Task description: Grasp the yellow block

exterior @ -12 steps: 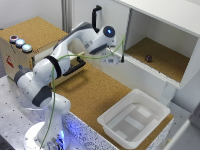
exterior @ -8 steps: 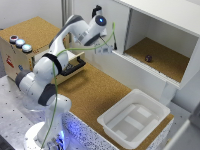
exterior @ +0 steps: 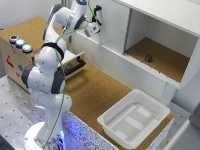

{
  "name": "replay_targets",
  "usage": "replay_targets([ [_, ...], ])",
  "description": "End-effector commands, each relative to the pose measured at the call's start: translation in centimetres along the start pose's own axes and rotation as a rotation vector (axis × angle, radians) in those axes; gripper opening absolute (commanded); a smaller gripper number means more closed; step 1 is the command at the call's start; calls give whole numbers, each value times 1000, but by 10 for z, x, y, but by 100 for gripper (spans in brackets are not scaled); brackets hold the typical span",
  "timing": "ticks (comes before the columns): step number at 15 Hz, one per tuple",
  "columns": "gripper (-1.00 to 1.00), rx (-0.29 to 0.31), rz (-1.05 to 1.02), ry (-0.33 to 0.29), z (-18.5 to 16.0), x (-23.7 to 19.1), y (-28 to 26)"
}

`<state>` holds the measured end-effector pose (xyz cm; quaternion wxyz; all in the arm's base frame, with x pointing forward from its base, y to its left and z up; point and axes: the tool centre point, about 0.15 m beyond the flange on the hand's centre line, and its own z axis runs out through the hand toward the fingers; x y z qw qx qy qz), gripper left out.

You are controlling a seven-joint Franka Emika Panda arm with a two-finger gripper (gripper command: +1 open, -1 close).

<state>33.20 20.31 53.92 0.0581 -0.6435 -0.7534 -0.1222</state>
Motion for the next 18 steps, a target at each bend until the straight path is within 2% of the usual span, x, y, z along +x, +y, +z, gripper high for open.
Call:
replay_targets([
  [1, 100, -116, 145, -123, 40, -3, 8],
  [3, 100, -190, 160, -111, 53, 0, 13],
  [4, 100, -201, 146, -76, 66, 6, 14],
  [6, 100, -207, 112, -24, 83, 14, 13],
  [16, 100, -207, 112, -24, 83, 14, 13],
  [17, 100, -89, 116, -74, 83, 19, 23],
  [18, 100, -11, 94, -93, 110, 28, 18],
])
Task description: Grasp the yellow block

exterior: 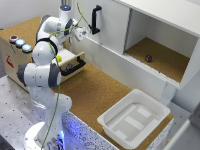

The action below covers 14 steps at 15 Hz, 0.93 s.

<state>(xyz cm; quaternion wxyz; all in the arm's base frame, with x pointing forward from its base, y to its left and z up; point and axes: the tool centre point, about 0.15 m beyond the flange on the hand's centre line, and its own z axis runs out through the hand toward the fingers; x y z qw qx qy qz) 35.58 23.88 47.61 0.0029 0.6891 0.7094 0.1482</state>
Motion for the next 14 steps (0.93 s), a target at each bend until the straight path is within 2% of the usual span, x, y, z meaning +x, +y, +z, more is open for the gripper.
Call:
replay_targets([
  [1, 100, 167, -17, -59, 58, 21, -18],
  [3, 100, 197, 23, -75, 82, 28, -27],
  [4, 100, 195, 64, -112, 98, 33, -32],
  [8, 100, 44, 206, -239, 119, 52, -54],
  [10, 100, 16, 218, -255, 129, 58, -60],
  [13, 100, 7, 230, -279, 139, 56, -58],
  [14, 100, 21, 231, -274, 141, 53, -59],
])
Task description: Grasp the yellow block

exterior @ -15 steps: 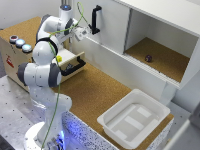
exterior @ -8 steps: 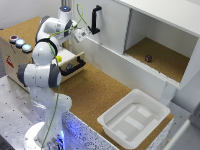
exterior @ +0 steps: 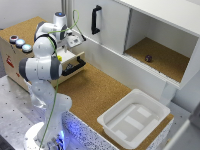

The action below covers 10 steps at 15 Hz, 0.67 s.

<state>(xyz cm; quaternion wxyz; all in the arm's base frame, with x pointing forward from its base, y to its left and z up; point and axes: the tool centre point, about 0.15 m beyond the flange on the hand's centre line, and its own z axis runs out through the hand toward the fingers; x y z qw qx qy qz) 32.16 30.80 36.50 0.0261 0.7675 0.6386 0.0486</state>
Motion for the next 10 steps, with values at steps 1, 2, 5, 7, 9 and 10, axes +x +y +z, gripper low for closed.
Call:
replay_targets([
  [1, 100, -75, 45, -67, 32, 8, -2],
  [2, 100, -62, 47, -57, 41, 7, -1],
  [5, 100, -22, 39, -9, 54, 10, 6],
  [7, 100, -8, 29, 19, 58, 8, 15],
  [9, 100, 7, 22, 33, 61, 9, 21],
  [10, -100, 3, 12, 41, 60, 10, 21],
])
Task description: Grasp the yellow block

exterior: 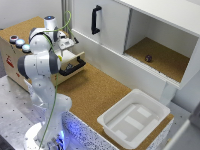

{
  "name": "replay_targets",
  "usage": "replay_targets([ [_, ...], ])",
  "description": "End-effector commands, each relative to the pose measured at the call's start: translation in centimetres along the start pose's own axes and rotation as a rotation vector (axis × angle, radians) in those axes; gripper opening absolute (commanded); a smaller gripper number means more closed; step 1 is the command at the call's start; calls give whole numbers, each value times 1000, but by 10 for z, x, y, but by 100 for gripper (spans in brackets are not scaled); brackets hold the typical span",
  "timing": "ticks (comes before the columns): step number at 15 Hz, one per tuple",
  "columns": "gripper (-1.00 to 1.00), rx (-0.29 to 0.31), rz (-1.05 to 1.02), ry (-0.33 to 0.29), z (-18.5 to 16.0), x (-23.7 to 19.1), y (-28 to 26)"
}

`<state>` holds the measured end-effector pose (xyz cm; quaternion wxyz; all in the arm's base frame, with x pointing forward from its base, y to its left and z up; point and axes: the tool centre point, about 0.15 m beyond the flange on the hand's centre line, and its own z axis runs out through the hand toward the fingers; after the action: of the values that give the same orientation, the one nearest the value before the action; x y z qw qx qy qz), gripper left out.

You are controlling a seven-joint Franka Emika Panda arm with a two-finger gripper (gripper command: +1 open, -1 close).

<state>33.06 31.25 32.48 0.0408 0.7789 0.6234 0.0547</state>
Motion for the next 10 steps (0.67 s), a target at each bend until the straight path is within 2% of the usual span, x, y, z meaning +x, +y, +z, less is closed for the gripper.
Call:
replay_targets([
  [1, -100, 33, -31, 60, 18, 9, 15],
  [4, -100, 30, -61, 42, 13, 12, 13],
  [5, -100, 10, -74, 13, 15, 14, 9],
  [7, -100, 22, -69, -21, 17, 14, 7],
  [10, -100, 21, -42, -28, 11, 14, 8],
])
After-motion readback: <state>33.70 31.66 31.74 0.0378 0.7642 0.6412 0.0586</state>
